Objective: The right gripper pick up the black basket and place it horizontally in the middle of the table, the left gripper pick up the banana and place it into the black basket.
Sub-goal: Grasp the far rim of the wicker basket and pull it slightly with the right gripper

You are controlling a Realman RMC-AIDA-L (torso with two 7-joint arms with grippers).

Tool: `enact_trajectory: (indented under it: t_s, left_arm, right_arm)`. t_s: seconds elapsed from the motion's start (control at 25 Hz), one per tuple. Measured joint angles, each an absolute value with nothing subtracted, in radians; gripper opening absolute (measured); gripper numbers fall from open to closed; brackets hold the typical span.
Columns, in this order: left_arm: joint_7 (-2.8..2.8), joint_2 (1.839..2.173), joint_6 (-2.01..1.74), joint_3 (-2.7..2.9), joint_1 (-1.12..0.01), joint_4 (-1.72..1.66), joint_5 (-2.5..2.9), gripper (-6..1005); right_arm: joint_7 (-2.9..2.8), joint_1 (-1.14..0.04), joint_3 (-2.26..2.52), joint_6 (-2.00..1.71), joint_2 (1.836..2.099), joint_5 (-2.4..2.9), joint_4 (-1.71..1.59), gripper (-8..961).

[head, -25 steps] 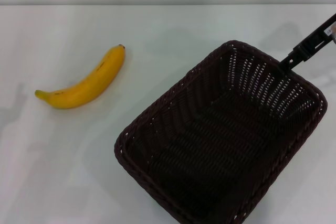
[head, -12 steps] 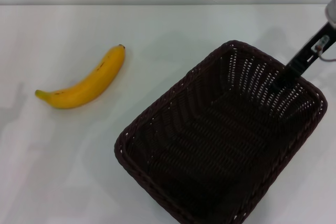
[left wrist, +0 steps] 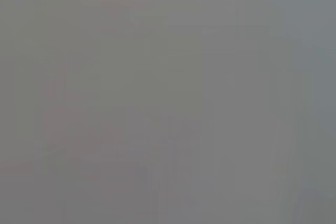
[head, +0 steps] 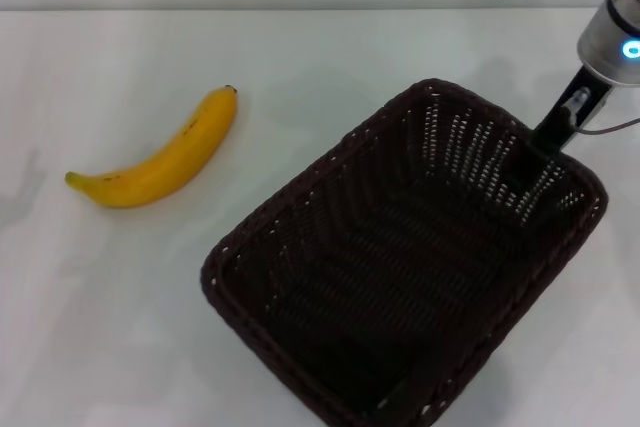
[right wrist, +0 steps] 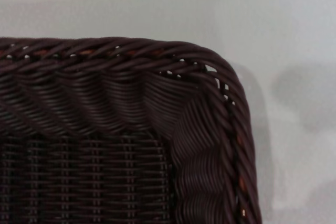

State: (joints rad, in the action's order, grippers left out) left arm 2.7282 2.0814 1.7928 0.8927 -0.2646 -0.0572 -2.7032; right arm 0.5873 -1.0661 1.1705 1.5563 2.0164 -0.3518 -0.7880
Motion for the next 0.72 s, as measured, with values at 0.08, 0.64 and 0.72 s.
enact_trajectory:
  t_s: [0.08, 0.64, 0.72]
  left_arm:
    - [2.73, 2.079, 1.793, 0.893, -0.262, -0.063, -2.706, 870]
    - [2.733, 2.077, 1.73, 0.89, -0.26, -0.11, -2.712, 867]
    - [2.733, 2.077, 1.732, 0.89, -0.261, -0.111, -2.712, 866]
  right_arm:
    - [0.568, -1.067, 1.171, 1.558, 2.016, -0.363, -0.788, 718]
    - [0.536, -1.061, 1.111, 1.67, 2.008, -0.397, -0.916, 567]
    - [0.536, -1.064, 1.114, 1.676, 2.009, -0.395, -0.911, 507]
